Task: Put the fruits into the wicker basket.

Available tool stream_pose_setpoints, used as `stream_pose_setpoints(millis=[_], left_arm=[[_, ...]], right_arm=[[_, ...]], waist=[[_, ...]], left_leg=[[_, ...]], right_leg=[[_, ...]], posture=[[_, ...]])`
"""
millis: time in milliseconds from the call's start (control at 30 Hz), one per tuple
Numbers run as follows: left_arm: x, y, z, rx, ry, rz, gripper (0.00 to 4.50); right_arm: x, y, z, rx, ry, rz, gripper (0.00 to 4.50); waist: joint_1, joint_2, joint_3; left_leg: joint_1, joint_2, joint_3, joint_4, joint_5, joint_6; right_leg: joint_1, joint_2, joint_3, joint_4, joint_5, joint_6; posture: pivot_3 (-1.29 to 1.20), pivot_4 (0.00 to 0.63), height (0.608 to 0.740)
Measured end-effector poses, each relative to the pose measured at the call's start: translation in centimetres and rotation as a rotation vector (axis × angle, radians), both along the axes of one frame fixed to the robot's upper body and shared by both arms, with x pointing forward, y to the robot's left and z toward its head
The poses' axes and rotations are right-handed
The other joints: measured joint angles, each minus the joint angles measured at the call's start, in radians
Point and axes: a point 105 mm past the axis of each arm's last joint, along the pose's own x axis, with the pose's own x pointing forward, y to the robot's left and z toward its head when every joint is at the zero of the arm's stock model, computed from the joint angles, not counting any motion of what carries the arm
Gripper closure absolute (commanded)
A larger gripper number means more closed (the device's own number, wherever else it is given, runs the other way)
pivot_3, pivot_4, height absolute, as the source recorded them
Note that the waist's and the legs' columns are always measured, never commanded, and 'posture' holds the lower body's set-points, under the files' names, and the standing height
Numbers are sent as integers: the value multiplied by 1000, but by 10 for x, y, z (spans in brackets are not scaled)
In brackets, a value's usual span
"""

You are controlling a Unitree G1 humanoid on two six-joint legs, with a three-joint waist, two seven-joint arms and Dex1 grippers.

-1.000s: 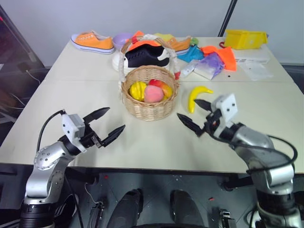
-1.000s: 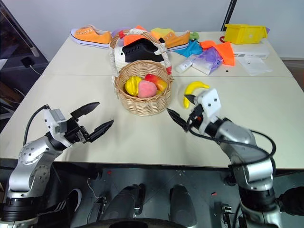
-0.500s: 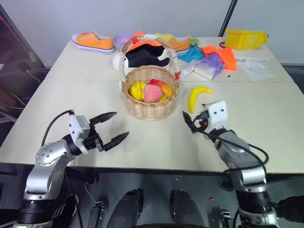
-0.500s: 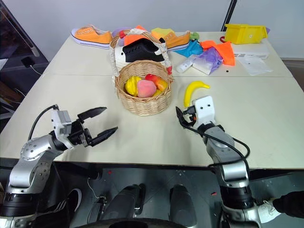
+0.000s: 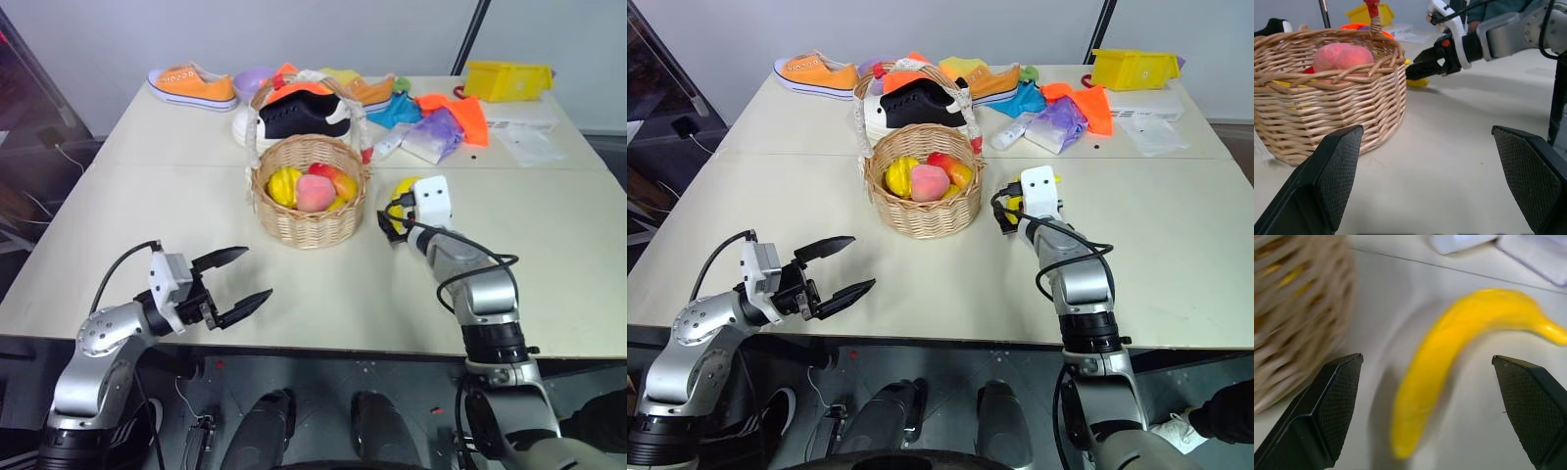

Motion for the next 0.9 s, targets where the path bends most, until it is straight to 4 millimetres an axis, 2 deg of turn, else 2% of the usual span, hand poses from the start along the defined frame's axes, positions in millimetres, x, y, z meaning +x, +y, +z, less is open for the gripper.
stream_pose_setpoints(millis=[167,333,433,467,533,600,667,800,900], left_arm=[[2,0,2,-2,-14,11,0],[3,0,3,-1,-17,20,0],[3,0,3,-2,-16,20,0],[3,0,3,-3,-16,18,0],[2,-1,3,-3,-17,13,0],[2,-1,3,-3,-17,8,0],[1,-1,3,-3,-18,3,0],[1,-2,4,-6,-19,-1,0],[1,-2,4,-8,-22,-1,0]], right_arm=[[2,6,-14,35,51,-26,89],[3,4,-22,29,76,-47,89],[4,1,-24,28,71,-61,822],[4,0,-24,37,71,-68,1413],[4,-1,-24,39,68,-75,2253],[4,-2,-25,47,69,-81,3384],[4,-2,-25,49,67,-81,4122],[1,-12,-18,59,38,-110,4143],[-17,-28,-11,79,-20,-128,4143]], waist=[[-1,0,0],[-1,0,0],[-1,0,0],[-2,0,0],[-2,0,0],[-2,0,0],[-2,0,0],[2,0,0],[5,0,0]], left_leg=[[0,0,0,0,0,0],[0,0,0,0,0,0],[0,0,0,0,0,0],[0,0,0,0,0,0],[0,0,0,0,0,0],[0,0,0,0,0,0],[0,0,0,0,0,0],[0,0,0,0,0,0],[0,0,0,0,0,0]], right_leg=[[0,0,0,0,0,0],[0,0,0,0,0,0],[0,0,0,0,0,0],[0,0,0,0,0,0],[0,0,0,0,0,0],[0,0,0,1,0,0],[0,0,0,0,0,0],[0,0,0,0,0,0],[0,0,0,0,0,1]], posture=[[0,150,740],[0,150,740],[0,150,740],[0,150,740],[0,150,740],[0,150,740],[0,150,740],[0,150,740],[0,150,740]])
